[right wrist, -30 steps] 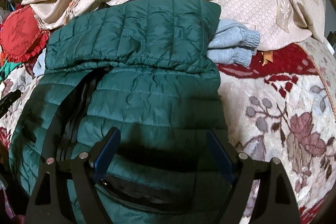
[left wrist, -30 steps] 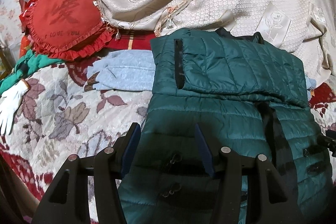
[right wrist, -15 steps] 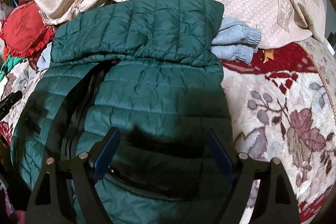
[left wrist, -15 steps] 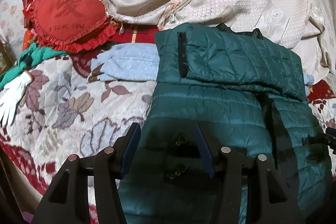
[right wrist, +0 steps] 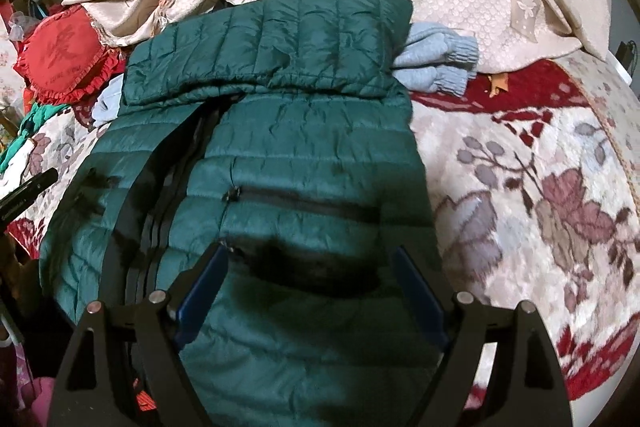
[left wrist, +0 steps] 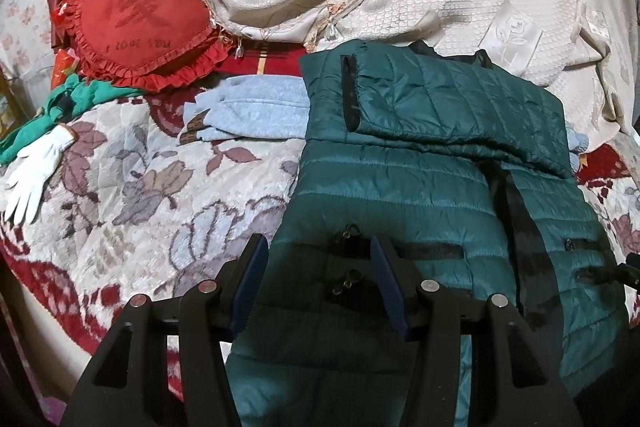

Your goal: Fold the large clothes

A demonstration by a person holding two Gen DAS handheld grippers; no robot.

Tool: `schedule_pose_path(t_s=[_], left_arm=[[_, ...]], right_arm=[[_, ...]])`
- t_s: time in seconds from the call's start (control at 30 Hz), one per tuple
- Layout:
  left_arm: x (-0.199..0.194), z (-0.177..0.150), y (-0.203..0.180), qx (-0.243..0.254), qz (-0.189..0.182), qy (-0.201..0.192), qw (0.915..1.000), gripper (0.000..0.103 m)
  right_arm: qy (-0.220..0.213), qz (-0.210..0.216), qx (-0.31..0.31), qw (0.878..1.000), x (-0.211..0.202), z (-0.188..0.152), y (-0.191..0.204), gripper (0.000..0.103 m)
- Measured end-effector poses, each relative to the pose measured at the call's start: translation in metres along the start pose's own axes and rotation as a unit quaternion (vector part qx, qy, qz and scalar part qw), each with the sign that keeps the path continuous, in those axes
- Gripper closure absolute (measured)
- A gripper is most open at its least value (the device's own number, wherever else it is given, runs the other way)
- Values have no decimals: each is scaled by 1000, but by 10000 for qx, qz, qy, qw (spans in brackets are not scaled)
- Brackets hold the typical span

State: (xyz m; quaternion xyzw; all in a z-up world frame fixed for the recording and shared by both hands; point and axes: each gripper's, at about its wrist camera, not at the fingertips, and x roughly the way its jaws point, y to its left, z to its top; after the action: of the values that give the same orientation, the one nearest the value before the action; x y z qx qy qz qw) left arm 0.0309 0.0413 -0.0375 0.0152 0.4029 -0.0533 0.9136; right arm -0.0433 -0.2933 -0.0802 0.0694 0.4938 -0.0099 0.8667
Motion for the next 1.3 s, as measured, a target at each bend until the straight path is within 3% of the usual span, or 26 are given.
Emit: schedule_pose_path(t_s=[0.73, 1.3], left_arm=[[-16, -40, 28, -223, 61, 349, 9991, 68], [-4, -66, 62, -805, -695, 833, 9908, 68]], right_arm=[[237, -42, 180, 9995, -9, -43, -16, 13], [461, -39, 566, 9973, -7, -64, -41, 9]])
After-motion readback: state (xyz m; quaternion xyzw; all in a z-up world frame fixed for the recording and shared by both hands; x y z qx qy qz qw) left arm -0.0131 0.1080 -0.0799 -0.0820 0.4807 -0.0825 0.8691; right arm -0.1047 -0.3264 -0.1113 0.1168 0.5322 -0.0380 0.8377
